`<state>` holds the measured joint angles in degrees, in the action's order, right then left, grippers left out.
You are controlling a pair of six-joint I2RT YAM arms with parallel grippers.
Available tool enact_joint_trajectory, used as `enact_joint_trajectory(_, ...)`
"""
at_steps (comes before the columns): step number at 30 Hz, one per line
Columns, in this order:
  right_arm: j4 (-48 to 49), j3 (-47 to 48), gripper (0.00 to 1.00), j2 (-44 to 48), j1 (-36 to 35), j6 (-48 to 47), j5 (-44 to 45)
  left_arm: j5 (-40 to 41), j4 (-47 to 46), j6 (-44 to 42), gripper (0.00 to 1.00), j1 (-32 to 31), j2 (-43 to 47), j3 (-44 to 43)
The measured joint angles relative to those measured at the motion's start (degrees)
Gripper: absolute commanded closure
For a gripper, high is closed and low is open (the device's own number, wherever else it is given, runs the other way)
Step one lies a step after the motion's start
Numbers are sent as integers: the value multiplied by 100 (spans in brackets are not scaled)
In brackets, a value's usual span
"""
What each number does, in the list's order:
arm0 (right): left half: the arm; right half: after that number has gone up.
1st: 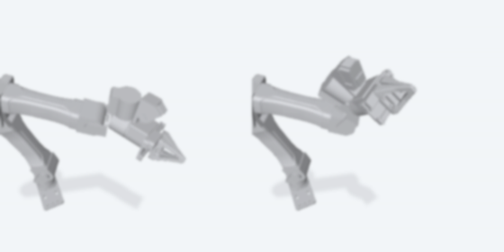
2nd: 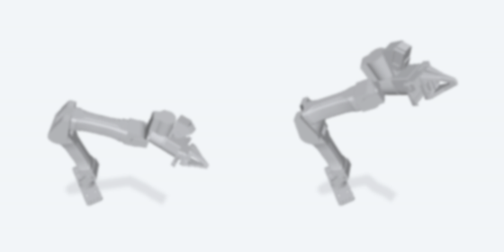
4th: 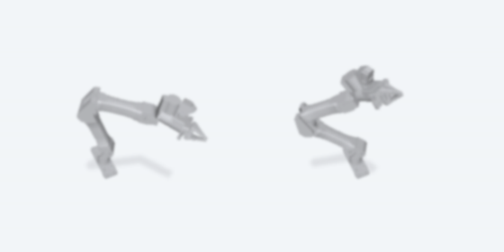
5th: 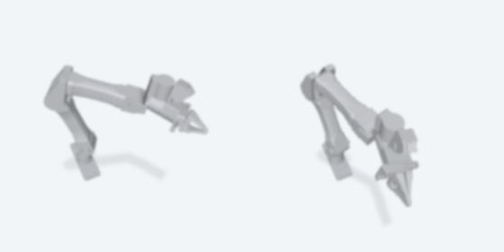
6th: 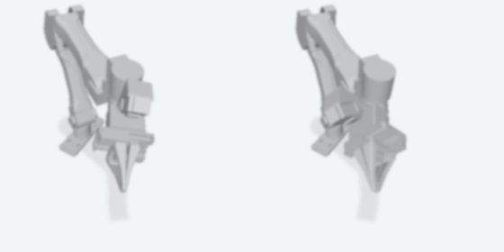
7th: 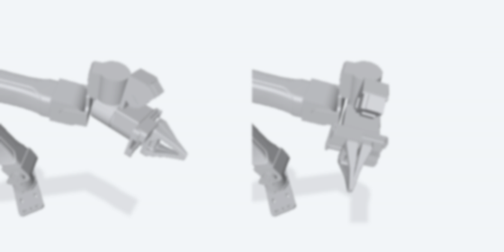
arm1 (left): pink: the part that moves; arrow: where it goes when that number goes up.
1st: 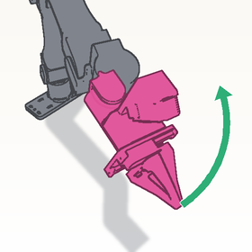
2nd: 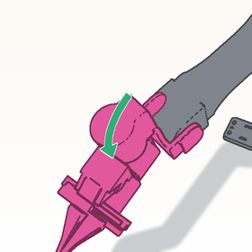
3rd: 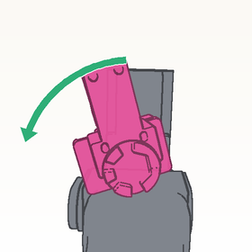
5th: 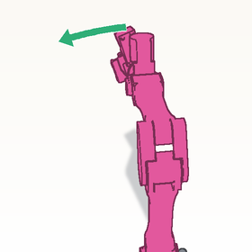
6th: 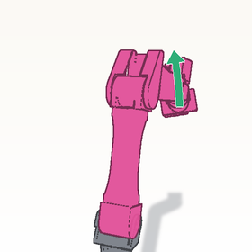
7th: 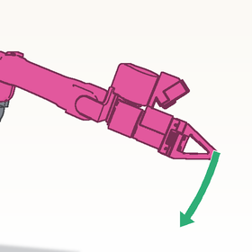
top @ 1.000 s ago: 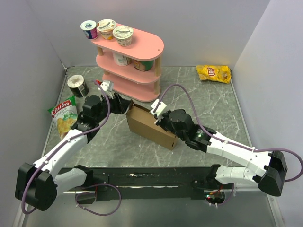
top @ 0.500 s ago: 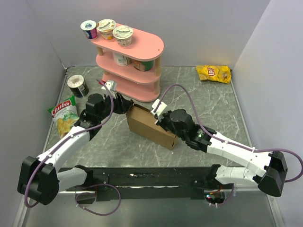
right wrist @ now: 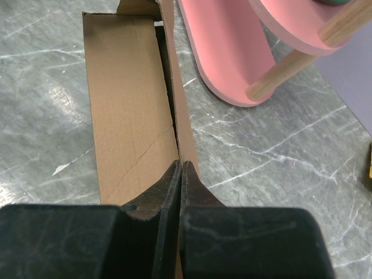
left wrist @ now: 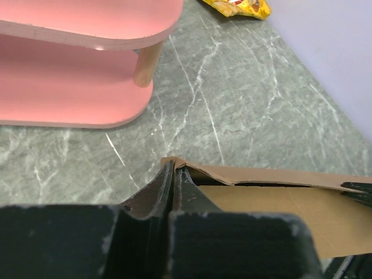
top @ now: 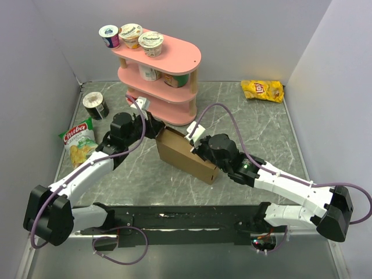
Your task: Fold the paper box
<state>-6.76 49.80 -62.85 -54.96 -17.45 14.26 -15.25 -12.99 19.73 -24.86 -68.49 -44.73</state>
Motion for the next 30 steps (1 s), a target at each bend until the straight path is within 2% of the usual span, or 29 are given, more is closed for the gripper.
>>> enact_joint_trajectory(6,7,0,100,-13,2,4,68,461,-103,-153,99,-223,46,79)
enact_joint_trajectory(16,114,0,100,-70,-2,9,33,1132,-1093,-33,99,-393,730,1106)
enact_joint_trajectory(30,192,2,100,-114,-105,22,52,1384,-1882,448,99,-411,1121,1827)
